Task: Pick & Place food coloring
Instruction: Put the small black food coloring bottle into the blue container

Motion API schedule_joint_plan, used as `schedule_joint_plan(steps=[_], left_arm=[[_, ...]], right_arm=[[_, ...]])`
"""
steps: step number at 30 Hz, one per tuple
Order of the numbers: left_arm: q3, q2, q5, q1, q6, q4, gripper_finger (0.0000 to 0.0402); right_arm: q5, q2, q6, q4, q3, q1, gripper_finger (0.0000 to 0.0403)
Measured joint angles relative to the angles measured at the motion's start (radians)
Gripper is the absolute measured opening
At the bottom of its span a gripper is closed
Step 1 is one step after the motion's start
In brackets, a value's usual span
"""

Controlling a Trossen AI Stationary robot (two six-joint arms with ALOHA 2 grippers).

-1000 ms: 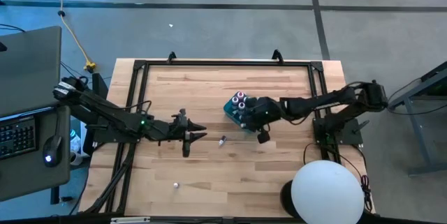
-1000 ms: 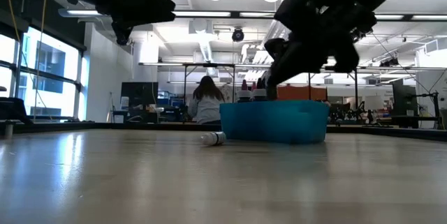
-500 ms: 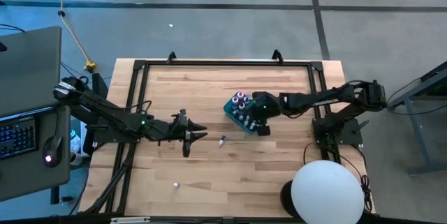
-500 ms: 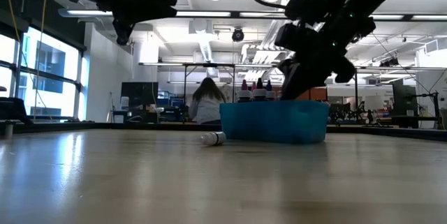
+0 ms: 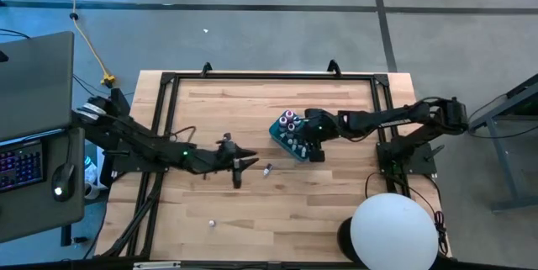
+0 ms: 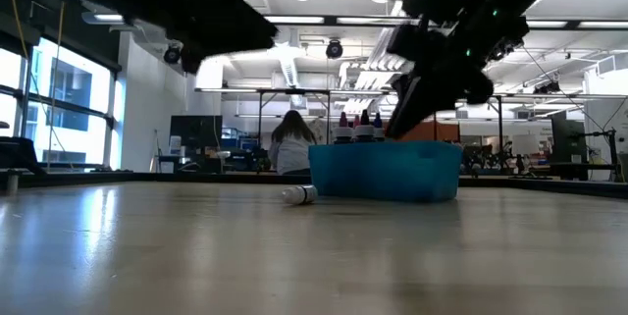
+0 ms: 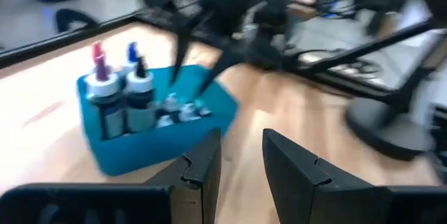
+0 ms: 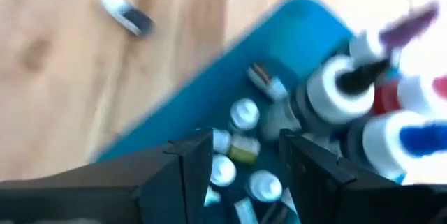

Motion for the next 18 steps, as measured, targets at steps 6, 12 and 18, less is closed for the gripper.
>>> schedule_joint_plan(steps=[6,12,18], left_arm=[[0.122,0.214,0.127,0.102,-0.117,-0.011,0.0103],[0.358,0.358,0.216,0.138,-0.152,-0.364,0.0103],[0.631,0.466,0.17,0.118,-0.3,-0.915,0.0103]], right_arm=[[0.003,-0.101,0.0,-0.025,0.006,0.06,0.0153],[0.003,-0.169,0.024,-0.094,0.006,0.098,0.0152],[0.003,-0.173,0.047,-0.169,0.006,0.117,0.0151]])
